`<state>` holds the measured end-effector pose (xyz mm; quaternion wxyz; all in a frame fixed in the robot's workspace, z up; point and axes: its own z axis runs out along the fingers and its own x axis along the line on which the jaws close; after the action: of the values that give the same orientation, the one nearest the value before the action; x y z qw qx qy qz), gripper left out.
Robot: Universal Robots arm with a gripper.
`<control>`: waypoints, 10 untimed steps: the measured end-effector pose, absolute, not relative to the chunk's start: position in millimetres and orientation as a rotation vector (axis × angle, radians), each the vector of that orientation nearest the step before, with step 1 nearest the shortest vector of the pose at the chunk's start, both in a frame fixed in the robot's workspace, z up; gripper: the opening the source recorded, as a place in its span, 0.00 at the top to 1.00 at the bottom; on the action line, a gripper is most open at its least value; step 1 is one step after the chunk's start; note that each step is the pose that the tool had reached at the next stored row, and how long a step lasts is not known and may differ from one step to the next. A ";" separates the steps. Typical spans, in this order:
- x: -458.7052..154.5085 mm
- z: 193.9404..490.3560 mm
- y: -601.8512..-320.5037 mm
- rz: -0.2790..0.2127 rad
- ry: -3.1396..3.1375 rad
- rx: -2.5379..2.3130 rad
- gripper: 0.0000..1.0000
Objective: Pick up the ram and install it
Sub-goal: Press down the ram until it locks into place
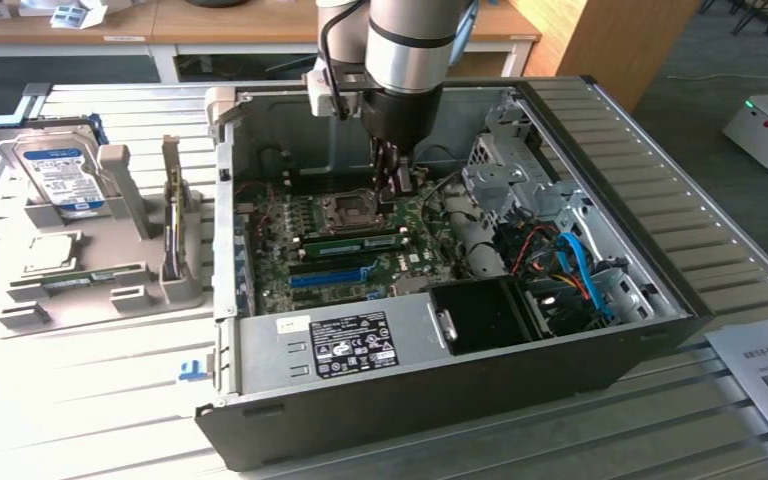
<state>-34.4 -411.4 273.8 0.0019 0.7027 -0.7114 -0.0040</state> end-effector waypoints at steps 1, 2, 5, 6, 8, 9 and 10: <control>-34.4 273.8 -411.4 -0.013 -2.232 2.205 0.90; -34.4 273.8 -411.4 -0.013 -2.232 2.205 0.90; -34.4 273.8 -411.4 -0.013 -2.232 2.205 0.90; -34.4 273.8 -411.4 -0.013 -2.232 2.205 0.90; -34.4 274.0 -411.4 -0.013 -2.232 2.205 0.90; -34.4 274.9 -411.4 -0.013 -2.232 2.205 0.90; -34.4 275.9 -411.4 -0.013 -2.233 2.205 0.90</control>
<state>-34.4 -411.4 275.9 0.0019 0.7027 -0.7115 -0.0040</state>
